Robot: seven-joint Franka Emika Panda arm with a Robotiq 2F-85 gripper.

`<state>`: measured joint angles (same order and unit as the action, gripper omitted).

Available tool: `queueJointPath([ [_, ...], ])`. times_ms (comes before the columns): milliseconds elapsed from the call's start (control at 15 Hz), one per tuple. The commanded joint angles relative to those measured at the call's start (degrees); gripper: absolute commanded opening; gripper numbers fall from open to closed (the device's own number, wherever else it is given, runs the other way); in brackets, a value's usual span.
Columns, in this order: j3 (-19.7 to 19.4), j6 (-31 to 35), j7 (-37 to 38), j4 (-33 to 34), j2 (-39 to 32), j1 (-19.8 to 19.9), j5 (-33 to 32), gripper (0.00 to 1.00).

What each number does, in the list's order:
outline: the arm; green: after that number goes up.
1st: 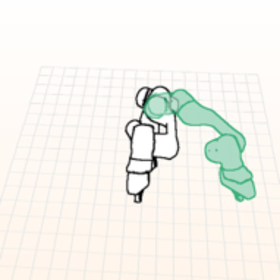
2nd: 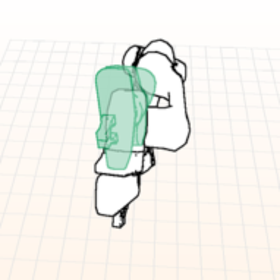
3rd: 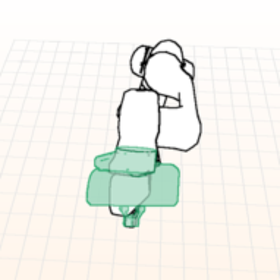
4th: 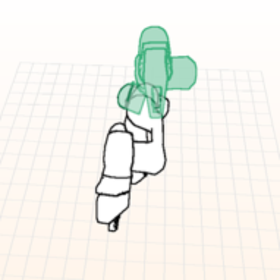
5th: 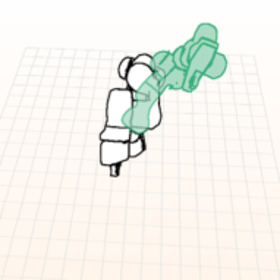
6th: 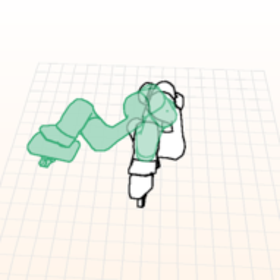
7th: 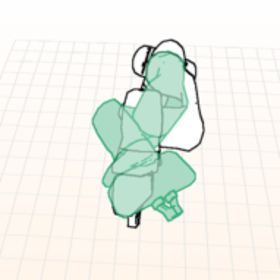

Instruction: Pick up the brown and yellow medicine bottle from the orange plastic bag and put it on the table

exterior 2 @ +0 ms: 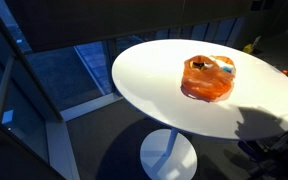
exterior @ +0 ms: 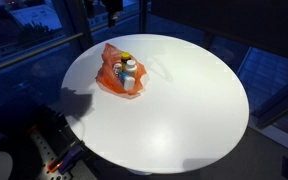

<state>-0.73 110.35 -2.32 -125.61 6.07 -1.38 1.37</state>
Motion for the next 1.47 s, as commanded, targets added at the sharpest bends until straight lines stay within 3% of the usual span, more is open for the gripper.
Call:
queueJointPath([
  [0,0.4,0.1,0.9,1.0,-0.9,0.3,0.4,1.0],
  [467,1.9,5.6,5.8,4.1,-6.4,-0.5,-0.2,1.0],
  [933,2.4,14.0,14.7,9.4,-17.9,-1.7,-2.2,1.0],
  [1400,1.0,15.3,17.8,15.5,-27.3,-2.4,-2.7,1.0],
])
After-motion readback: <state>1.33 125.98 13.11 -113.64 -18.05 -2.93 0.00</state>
